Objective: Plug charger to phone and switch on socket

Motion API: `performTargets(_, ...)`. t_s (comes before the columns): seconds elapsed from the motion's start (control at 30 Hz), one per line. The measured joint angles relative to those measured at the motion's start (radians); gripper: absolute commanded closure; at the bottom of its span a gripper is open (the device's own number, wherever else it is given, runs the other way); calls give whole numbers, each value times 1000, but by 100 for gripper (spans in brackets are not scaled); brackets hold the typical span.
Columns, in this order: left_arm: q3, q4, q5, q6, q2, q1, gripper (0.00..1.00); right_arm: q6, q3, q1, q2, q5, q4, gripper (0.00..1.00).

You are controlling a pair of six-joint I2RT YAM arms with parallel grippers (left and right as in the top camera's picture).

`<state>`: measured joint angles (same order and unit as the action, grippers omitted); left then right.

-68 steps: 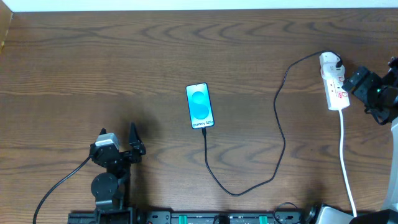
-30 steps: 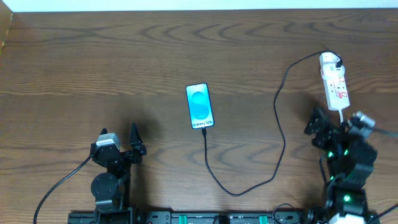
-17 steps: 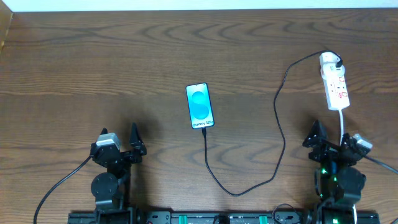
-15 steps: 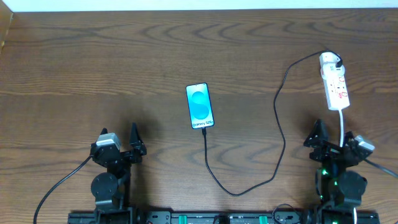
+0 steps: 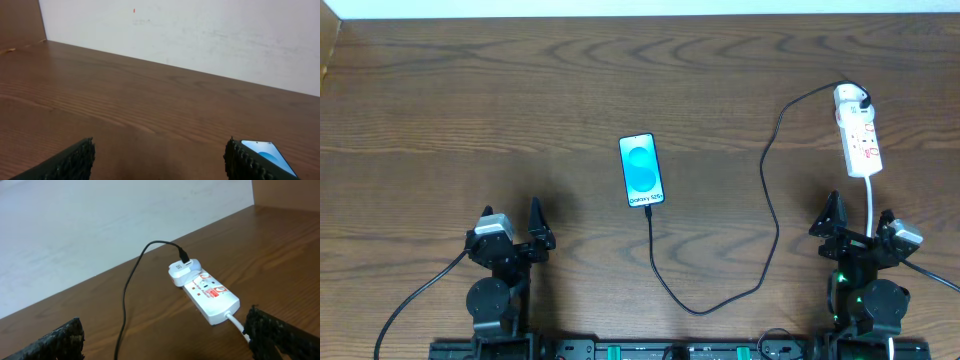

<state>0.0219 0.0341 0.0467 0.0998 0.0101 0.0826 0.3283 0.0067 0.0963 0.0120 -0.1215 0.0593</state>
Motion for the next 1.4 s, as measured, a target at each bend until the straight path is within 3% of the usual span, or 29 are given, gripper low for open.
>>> performTargets(0.53,0,0,0,0,0,0,17,-126,0,-7,0,0,0,1)
performTargets(1.4,0,0,0,0,0,0,17,-136,0,-29,0,0,0,1)
